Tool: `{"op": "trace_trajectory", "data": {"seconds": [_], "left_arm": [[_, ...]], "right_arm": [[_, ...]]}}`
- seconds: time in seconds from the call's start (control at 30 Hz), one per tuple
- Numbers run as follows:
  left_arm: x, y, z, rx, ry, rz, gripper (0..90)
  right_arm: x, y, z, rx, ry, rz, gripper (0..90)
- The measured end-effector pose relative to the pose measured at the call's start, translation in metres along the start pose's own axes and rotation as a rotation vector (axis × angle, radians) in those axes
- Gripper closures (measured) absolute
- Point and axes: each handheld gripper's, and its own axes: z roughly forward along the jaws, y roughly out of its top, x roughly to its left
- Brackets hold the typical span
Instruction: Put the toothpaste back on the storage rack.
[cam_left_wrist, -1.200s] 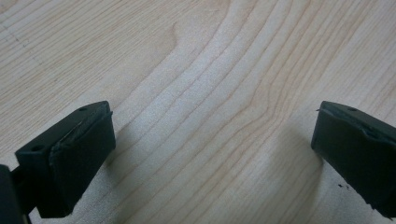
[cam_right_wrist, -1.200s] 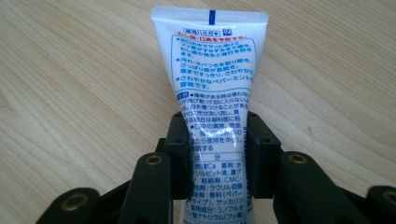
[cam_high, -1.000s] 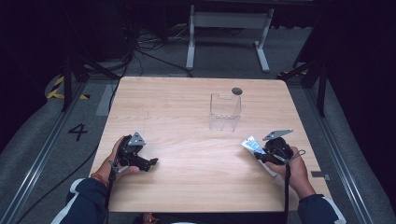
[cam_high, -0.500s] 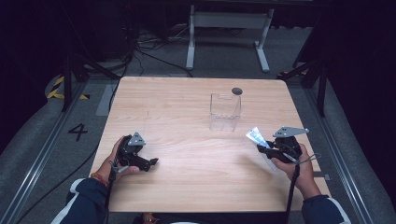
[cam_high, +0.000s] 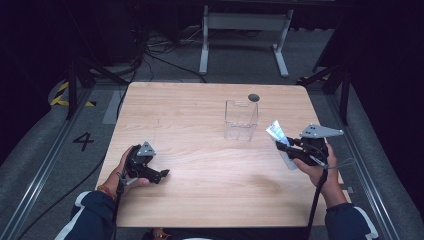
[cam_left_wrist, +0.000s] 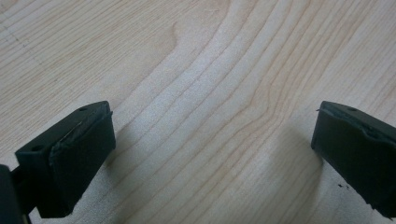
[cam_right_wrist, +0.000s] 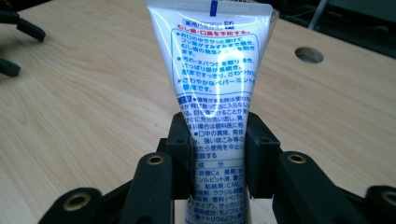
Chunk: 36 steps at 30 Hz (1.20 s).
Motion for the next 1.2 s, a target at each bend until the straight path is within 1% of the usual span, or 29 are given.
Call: {"op": "trace_trajectory", "data": {"seconds": [0.03, 0.07, 0.13, 0.17, 0.2, 0.23, 0.3, 0.5, 0.7, 1.07, 1.13, 1.2], "left_arm": [[0.000, 0.000, 0.000, 0.000, 0.000, 0.000, 0.1], [0.000, 0.000, 0.000, 0.000, 0.000, 0.000, 0.1], [0.000, 0.000, 0.000, 0.000, 0.000, 0.000, 0.1], [0.000, 0.000, 0.000, 0.000, 0.000, 0.000, 0.1], [0.000, 0.000, 0.000, 0.000, 0.000, 0.000, 0.1], [0.000, 0.000, 0.000, 0.000, 0.000, 0.000, 0.1], [0.000, 0.000, 0.000, 0.000, 0.000, 0.000, 0.1], [0.000, 0.000, 0.000, 0.000, 0.000, 0.000, 0.1], [0.000, 0.000, 0.000, 0.000, 0.000, 0.000, 0.1], [0.000, 0.000, 0.000, 0.001, 0.002, 0.005, 0.1], [0.000, 0.000, 0.000, -0.003, 0.011, 0.010, 0.3], [-0.001, -0.001, -0.001, 0.001, 0.007, -0.005, 0.3]], "right_arm": [[0.000, 0.000, 0.000, 0.000, 0.000, 0.000, 68.5], [0.000, 0.006, -0.002, -0.024, 0.008, -0.003, 68.5], [0.000, 0.013, -0.002, -0.040, 0.008, -0.014, 68.5], [0.000, 0.013, -0.002, -0.040, 0.008, -0.014, 68.5], [0.000, 0.016, -0.002, -0.048, 0.010, -0.020, 68.5], [0.000, 0.023, -0.001, -0.063, 0.014, -0.025, 68.6], [0.000, 0.026, -0.001, -0.065, 0.015, -0.027, 68.5], [0.003, 0.047, 0.004, -0.097, 0.022, -0.052, 68.5], [0.009, 0.066, 0.013, -0.129, 0.047, -0.080, 68.5], [0.015, 0.087, 0.032, -0.156, 0.079, -0.094, 68.4], [0.016, 0.092, 0.035, -0.164, 0.086, -0.097, 68.4], [0.016, 0.095, 0.037, -0.169, 0.091, -0.099, 68.4]]}}
